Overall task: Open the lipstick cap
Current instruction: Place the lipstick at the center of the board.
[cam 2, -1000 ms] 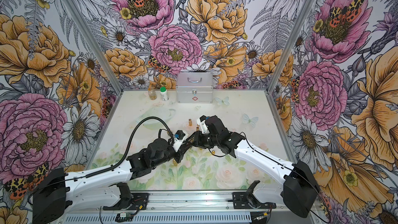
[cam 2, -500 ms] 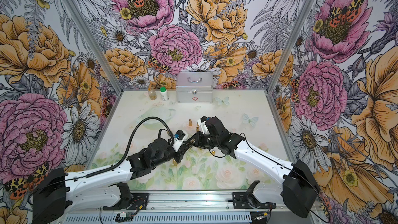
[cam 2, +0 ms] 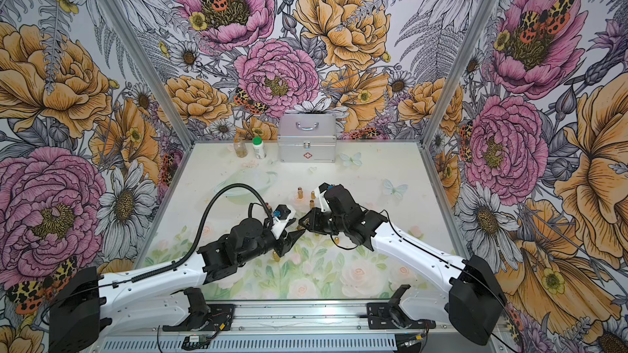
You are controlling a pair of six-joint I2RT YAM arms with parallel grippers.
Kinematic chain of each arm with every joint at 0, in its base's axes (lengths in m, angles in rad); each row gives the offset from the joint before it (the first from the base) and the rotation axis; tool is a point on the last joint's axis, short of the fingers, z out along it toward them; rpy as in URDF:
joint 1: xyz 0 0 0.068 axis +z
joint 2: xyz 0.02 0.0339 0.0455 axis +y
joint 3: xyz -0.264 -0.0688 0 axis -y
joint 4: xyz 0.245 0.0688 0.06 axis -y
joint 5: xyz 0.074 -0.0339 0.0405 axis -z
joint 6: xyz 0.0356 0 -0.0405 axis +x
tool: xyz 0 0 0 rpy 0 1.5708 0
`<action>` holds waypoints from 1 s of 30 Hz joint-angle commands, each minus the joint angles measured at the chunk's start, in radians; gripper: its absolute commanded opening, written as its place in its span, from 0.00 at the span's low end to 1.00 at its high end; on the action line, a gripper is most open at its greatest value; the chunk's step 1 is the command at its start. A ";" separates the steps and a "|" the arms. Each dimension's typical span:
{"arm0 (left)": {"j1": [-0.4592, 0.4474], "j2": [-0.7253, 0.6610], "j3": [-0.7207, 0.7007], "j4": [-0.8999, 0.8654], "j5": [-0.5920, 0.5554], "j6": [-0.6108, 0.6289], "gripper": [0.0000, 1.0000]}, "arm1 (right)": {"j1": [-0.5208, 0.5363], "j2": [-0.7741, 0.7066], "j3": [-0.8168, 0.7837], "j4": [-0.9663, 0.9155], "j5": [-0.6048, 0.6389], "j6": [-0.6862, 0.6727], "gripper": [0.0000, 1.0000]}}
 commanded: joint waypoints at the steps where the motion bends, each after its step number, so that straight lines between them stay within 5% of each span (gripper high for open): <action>1: 0.005 -0.057 -0.017 -0.023 -0.016 -0.022 0.60 | 0.009 -0.020 0.068 -0.113 0.120 -0.101 0.17; 8: 0.009 -0.176 -0.070 -0.116 -0.069 -0.100 0.89 | 0.048 0.001 0.069 -0.208 0.340 -0.212 0.16; 13: 0.024 -0.227 -0.067 -0.205 -0.113 -0.160 0.99 | 0.145 0.038 0.027 -0.206 0.490 -0.248 0.14; 30: 0.101 -0.279 -0.092 -0.250 -0.113 -0.253 0.99 | 0.267 0.169 -0.175 0.090 0.605 -0.318 0.15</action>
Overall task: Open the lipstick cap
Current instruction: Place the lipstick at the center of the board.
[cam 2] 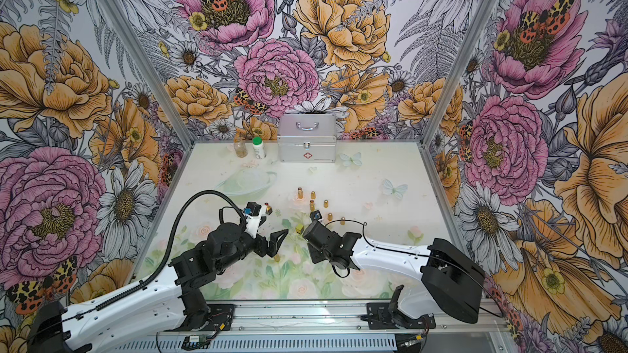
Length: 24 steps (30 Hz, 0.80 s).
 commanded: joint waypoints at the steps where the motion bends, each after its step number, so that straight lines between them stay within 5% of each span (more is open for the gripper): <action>1: 0.012 -0.013 -0.012 -0.006 -0.018 -0.022 0.99 | 0.007 0.019 -0.006 0.098 0.049 -0.037 0.15; 24: 0.030 -0.038 -0.033 -0.002 -0.018 -0.048 0.99 | 0.010 0.051 -0.075 0.210 0.044 -0.099 0.15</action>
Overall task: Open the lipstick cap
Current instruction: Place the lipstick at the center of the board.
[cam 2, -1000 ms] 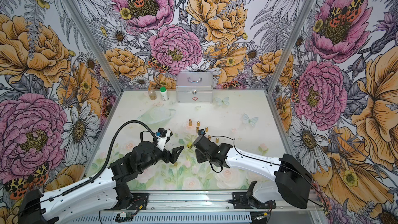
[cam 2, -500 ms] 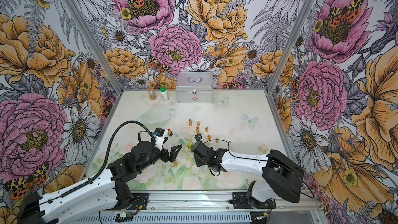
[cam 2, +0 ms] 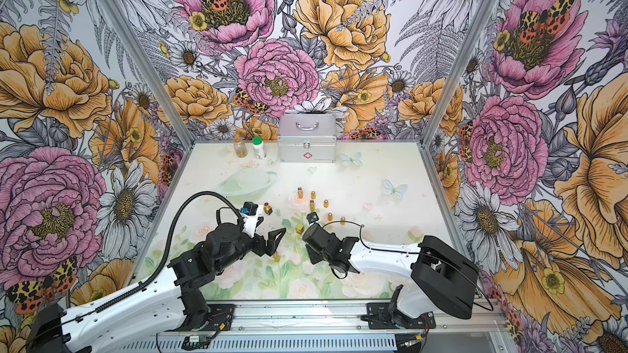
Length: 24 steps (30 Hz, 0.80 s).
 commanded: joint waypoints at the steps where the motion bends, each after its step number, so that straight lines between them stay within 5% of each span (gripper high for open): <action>1: 0.011 -0.019 -0.017 -0.003 -0.015 -0.021 0.99 | 0.006 0.021 -0.012 0.035 0.024 -0.026 0.15; 9: 0.014 -0.036 -0.014 -0.016 -0.015 -0.022 0.99 | 0.012 0.022 -0.058 0.069 0.041 -0.044 0.15; 24: 0.024 -0.030 -0.008 -0.016 -0.015 -0.019 0.99 | 0.023 -0.015 -0.074 0.080 0.046 -0.054 0.31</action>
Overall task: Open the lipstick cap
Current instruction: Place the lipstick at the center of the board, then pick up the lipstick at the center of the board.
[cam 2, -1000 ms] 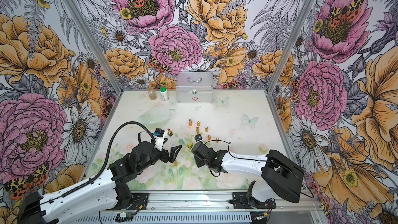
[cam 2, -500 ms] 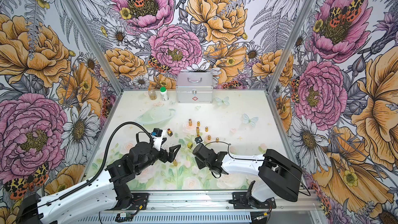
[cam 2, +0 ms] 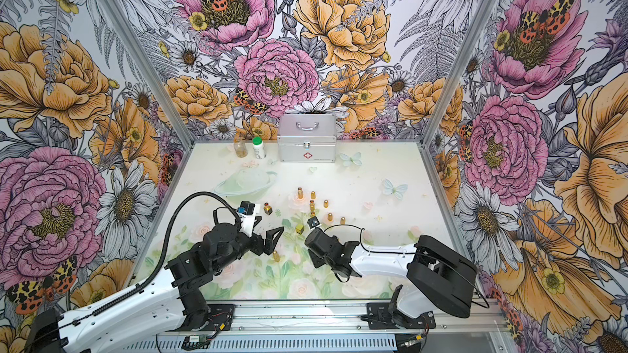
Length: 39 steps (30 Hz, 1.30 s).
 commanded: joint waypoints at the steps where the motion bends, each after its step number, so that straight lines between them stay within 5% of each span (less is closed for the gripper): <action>1: 0.010 -0.008 -0.004 -0.006 -0.014 -0.009 0.99 | 0.010 -0.031 -0.011 0.008 0.022 -0.008 0.31; 11: 0.016 -0.014 0.020 -0.043 -0.015 -0.009 0.99 | 0.010 -0.095 0.031 -0.067 0.033 0.002 0.43; 21: 0.052 -0.089 0.063 -0.170 -0.015 -0.092 0.99 | 0.010 -0.232 0.227 -0.375 -0.001 0.035 0.53; 31: 0.206 -0.158 0.115 -0.351 0.000 -0.240 0.99 | 0.108 -0.050 0.497 -0.538 -0.149 0.119 0.61; 39: 0.288 -0.125 0.125 -0.398 0.045 -0.262 0.99 | 0.174 0.180 0.673 -0.552 -0.134 0.186 0.64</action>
